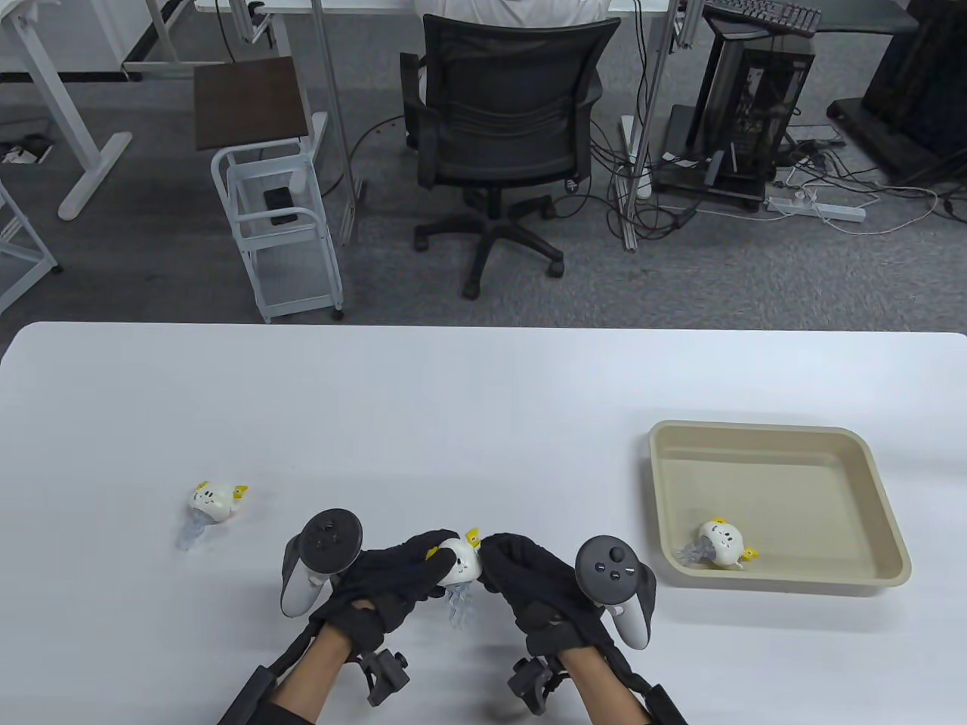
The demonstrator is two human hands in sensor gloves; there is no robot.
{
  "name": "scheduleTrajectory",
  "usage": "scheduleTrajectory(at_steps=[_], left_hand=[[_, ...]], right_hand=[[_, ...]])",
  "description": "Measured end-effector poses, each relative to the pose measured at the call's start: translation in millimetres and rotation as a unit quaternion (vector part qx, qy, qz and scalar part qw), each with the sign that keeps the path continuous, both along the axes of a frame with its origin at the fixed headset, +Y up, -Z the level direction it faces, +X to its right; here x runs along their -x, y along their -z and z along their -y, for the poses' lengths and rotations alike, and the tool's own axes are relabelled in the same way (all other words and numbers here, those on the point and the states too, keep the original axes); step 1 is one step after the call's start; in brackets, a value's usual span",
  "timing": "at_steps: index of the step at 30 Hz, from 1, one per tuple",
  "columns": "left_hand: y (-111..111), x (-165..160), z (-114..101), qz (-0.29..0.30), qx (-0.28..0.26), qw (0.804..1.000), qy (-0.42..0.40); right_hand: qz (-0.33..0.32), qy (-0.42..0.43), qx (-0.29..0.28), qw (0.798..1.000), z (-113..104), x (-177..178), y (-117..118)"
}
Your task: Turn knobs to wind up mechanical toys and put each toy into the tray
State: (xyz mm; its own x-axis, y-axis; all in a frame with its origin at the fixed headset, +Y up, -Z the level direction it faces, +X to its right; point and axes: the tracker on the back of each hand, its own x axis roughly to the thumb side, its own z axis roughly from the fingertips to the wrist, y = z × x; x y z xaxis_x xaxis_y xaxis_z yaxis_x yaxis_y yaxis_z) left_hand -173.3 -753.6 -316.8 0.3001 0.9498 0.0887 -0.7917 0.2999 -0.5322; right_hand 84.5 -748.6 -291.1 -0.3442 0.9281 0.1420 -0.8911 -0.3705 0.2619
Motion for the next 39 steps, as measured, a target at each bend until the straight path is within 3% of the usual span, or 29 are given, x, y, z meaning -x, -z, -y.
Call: scheduleTrajectory(at_steps=[7,12,17,24,27,31,39], left_hand=[[4,4,10,0.023,0.083,0.994,-0.065],[4,6,8,0.032,0.077,0.995,-0.054],[-3,-1,-9,0.029,-0.039,0.999,0.018],[-15,-12,-27,0.028,-0.182,0.976,0.113],[-15,-11,-25,0.020,-0.163,0.981,0.106],[-8,-3,-15,0.003,-0.086,0.995,0.048],[0,6,1,0.009,0.039,0.998,-0.043]], right_hand=[[-0.035,-0.020,-0.051,0.998,-7,-2,0],[-0.031,-0.018,-0.051,0.998,-8,-1,-1],[0.007,0.030,0.015,0.999,-2,-4,0],[0.035,0.091,0.122,0.988,8,-6,3],[0.025,0.074,0.094,0.992,7,-6,4],[0.017,0.017,0.020,1.000,1,-4,1],[-0.035,0.006,-0.031,0.999,-6,-1,0]])
